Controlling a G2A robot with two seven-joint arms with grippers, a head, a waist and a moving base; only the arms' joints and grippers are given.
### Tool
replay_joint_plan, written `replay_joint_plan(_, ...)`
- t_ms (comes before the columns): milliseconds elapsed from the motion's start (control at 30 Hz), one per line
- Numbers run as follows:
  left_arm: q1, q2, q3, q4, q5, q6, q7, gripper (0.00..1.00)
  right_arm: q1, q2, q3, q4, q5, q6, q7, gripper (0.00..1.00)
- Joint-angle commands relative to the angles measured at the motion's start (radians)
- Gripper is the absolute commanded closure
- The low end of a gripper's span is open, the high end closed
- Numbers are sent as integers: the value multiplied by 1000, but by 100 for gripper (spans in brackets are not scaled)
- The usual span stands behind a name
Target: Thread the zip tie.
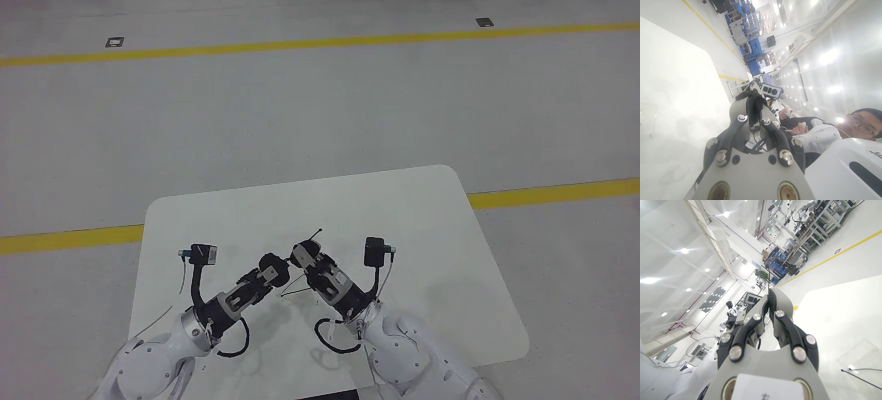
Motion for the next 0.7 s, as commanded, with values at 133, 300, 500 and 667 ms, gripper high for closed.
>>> replay_joint_plan(133, 0, 4, 2, 0, 1, 0, 9, 100, -1, 1, 3, -8, 3, 0, -8, 13)
replay_joint_plan(300, -1, 7, 6, -1, 3, -2, 15, 100, -4, 4, 6, -12, 0, 0, -9, 8)
replay_joint_plan(500, -3, 10, 6, -8, -17, 2, 27, 100, -14, 11, 20, -23, -20, 0, -20, 0)
replay_joint_plan(667, -6, 9, 10, -26, -162, 28, 18, 100, -49, 30, 57, -50, -134, 0, -85, 0)
